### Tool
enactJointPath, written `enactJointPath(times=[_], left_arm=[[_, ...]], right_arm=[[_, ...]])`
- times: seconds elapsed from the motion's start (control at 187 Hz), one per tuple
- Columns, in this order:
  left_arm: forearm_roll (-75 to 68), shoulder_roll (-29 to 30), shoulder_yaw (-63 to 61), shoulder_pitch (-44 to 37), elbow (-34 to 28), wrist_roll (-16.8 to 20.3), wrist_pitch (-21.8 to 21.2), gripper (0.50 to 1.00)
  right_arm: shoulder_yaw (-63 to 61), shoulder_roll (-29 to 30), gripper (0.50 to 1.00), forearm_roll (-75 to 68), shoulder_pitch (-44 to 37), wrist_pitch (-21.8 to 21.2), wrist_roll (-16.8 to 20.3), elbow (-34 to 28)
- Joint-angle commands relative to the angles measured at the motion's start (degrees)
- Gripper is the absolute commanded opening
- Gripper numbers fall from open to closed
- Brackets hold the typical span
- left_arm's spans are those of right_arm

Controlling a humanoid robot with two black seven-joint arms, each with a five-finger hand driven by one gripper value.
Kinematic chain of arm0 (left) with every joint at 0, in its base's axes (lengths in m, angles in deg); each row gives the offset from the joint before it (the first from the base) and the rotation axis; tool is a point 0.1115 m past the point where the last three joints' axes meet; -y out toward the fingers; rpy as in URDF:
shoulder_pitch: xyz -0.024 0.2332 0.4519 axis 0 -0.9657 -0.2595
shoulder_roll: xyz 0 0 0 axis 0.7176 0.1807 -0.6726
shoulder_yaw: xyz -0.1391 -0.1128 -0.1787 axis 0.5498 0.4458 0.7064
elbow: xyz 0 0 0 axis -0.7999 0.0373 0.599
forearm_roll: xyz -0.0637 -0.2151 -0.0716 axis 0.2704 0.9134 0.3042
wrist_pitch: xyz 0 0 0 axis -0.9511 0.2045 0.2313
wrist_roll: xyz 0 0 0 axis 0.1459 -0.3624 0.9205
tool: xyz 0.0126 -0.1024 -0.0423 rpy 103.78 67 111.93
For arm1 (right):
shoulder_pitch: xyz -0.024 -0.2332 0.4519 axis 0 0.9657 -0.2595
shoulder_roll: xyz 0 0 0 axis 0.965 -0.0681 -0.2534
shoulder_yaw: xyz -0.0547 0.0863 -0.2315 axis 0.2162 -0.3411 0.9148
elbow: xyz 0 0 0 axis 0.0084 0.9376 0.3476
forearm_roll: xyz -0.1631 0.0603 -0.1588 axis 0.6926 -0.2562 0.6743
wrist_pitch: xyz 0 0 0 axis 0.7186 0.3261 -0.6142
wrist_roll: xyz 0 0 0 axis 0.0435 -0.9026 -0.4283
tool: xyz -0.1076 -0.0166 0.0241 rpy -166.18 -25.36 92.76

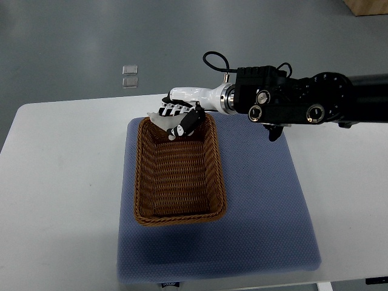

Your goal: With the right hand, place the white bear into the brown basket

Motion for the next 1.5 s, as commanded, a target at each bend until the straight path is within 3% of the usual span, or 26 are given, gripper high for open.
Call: enactJointPath(times=[0.0,0.38,0.594,0.809,1.199,1.376,1.494], left_arm=[[-0.01,0.00,0.00,0.00,-0.02,0.00,-0.01,1.000],[-0.01,0.00,-0.08,0.00,-0.02,0.00,-0.01,1.000],[-0.01,0.00,-0.08,0.00,-0.02,0.00,-0.01,1.000],[-0.01,0.00,-0.17,0.00,-0.11,0.00,-0.01,1.000],[-0.01,0.00,-0.17,0.00,-0.02,0.00,-0.01,1.000],[-0.01,0.00,-0.17,0.00,-0.02,0.00,-0.01,1.000],[-0.01,0.00,-0.17,0.00,-0.02,0.00,-0.01,1.000]], right_arm=[[-0.32,3.32,0.500,-0.03,3.02,0.63,-0.08,2.58],[-0.41,8.15,0.500,0.67,9.34,1.95,-0.17,7.07],[-0.49,8.51,0.750,0.67,9.52,2.04,-0.17,7.86],[-0.49,8.15,0.819,0.50,9.35,1.69,-0.08,7.77],[-7.17,2.62,0.842,0.06,7.76,1.43,-0.08,7.77],[-16.93,-3.01,0.850,-0.12,9.17,1.51,-0.17,7.68],[-26.07,-6.44,0.858,-0.21,14.35,1.60,-0.26,7.68]])
